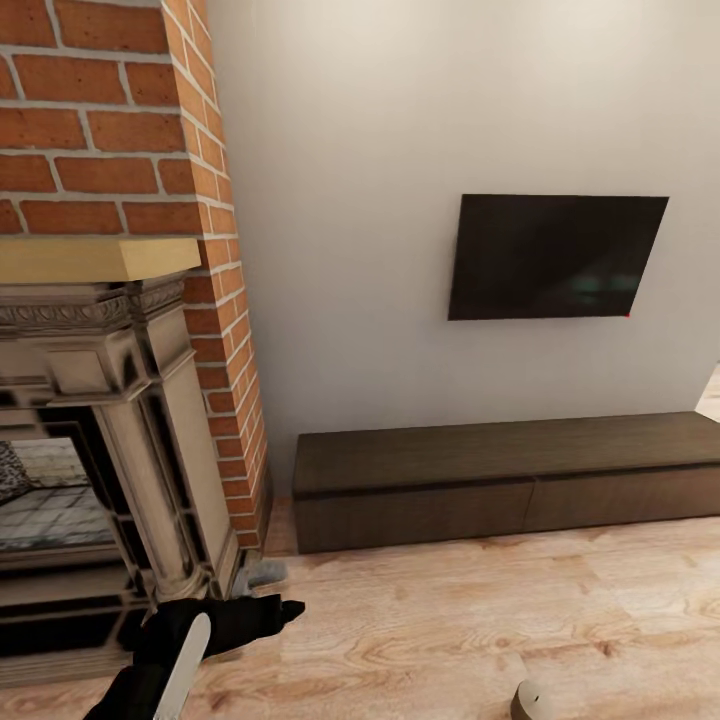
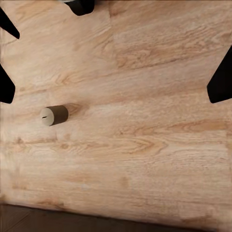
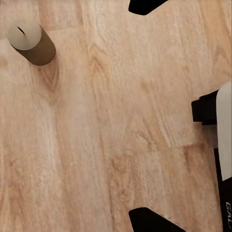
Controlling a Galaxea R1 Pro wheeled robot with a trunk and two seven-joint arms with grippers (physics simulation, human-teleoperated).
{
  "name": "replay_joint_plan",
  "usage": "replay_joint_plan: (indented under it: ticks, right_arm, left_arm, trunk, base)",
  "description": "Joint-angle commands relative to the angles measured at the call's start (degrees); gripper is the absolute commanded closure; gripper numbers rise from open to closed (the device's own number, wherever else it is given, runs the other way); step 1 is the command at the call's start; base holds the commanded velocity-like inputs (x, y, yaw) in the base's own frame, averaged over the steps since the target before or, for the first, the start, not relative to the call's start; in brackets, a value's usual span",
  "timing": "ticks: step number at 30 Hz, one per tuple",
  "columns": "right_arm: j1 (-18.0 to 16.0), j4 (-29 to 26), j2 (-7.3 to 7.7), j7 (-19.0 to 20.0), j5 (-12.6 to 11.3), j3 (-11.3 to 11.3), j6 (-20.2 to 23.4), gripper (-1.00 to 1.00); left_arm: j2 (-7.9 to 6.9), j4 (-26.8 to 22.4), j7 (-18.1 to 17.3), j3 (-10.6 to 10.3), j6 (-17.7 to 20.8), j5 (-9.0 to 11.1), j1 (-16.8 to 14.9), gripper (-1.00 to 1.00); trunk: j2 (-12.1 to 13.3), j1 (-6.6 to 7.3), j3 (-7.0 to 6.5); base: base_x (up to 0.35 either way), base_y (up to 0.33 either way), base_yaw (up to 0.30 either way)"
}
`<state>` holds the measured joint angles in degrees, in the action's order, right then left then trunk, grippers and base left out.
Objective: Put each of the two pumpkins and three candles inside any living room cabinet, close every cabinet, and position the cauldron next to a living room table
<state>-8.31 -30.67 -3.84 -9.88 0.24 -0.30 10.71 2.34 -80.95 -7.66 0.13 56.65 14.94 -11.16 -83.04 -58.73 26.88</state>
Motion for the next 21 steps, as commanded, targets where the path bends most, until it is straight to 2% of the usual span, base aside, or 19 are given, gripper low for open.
replay_joint_plan:
  ticks: [1, 2, 3, 4, 5, 6, 8, 9, 11, 12, 15, 18, 21]
  right_arm:
    - [-0.9, 0.0, -0.01, -0.2, -1.1, 0.0, 0.4, -1.00]
    - [-1.6, 0.0, 0.02, -0.2, -1.8, 0.0, 0.4, -1.00]
    - [-2.2, 0.0, 0.03, -0.2, -2.4, 0.0, 0.4, -1.00]
    - [-2.4, 0.0, 0.05, -0.2, -2.5, 0.0, 0.4, -1.00]
    - [-2.7, -0.1, 0.09, -0.1, -2.8, 0.0, 0.3, -1.00]
    - [-2.9, -0.1, 0.10, -0.1, -2.9, 0.0, 0.2, -1.00]
    - [-3.1, -0.1, 0.10, 0.1, -3.1, 0.1, -0.5, -1.00]
    - [-3.2, -0.1, 0.06, 0.1, -3.1, 0.1, -1.0, -1.00]
    - [-3.2, -0.1, 0.02, 0.1, -3.1, 0.1, -2.0, -1.00]
    - [-3.2, -0.1, 0.01, 0.1, -3.1, 0.2, -2.3, -1.00]
    - [-3.3, -0.1, -0.02, 0.0, -3.1, 0.3, -3.7, -1.00]
    - [-3.3, -0.1, -0.02, 0.0, -3.2, 0.2, -4.0, -1.00]
    - [-3.3, -0.2, -0.09, 0.0, -3.3, 0.1, -4.1, -1.00]
  left_arm:
    - [-0.67, -1.1, -1.6, 0.0, 0.4, 2.2, -0.2, -1.00]
    - [-1.30, -1.7, -3.2, -0.1, 0.6, 5.7, -0.3, -1.00]
    - [-2.13, -2.1, -5.3, -0.2, 0.7, 10.0, -0.7, -1.00]
    - [-2.61, -2.3, -6.2, -0.3, 0.7, 12.1, -0.9, -1.00]
    - [-3.68, -2.5, -8.1, -0.6, 0.7, 16.0, -1.2, -1.00]
    - [-4.23, -2.6, -9.0, -0.9, 0.8, 17.8, -1.3, -1.00]
    - [-5.98, -2.6, -12.1, -3.1, 0.8, 24.2, -1.6, -1.00]
    - [-6.52, -2.6, -13.2, -4.6, 0.7, 26.6, -1.7, -1.00]
    - [-7.04, -2.6, -14.3, -6.6, 0.7, 29.2, -1.7, -1.00]
    - [-7.14, -2.6, -14.5, -7.0, 0.7, 29.8, -1.7, -1.00]
    - [-7.54, -2.6, -15.2, -8.3, 0.7, 33.6, -1.8, -1.00]
    - [-7.75, -2.6, -15.3, -8.5, 0.7, 35.1, -1.8, -1.00]
    - [-7.83, -2.7, -15.4, -8.5, 0.7, 35.7, -1.8, -1.00]
  trunk:
    - [0.0, 0.00, 0.07]
    - [0.0, 0.00, 0.07]
    - [0.0, 0.00, 0.07]
    - [0.0, 0.00, 0.07]
    - [0.0, 0.00, 0.07]
    - [0.0, 0.00, 0.07]
    - [0.0, 0.00, 0.07]
    - [0.0, 0.00, 0.07]
    - [0.0, 0.00, 0.07]
    - [0.0, 0.00, 0.07]
    - [0.0, 0.00, 0.07]
    - [0.0, 0.00, 0.07]
    - [0.0, 0.00, 0.07]
  base:
    - [0.000, 0.000, 0.000]
    - [0.000, 0.000, 0.000]
    - [0.000, 0.000, 0.000]
    - [0.000, 0.000, 0.000]
    - [0.000, 0.000, 0.000]
    - [0.000, 0.000, 0.000]
    - [0.000, 0.000, 0.000]
    - [0.000, 0.000, 0.000]
    - [0.000, 0.000, 0.000]
    - [0.000, 0.000, 0.000]
    - [0.000, 0.000, 0.000]
    - [0.000, 0.000, 0.000]
    - [0.000, 0.000, 0.000]
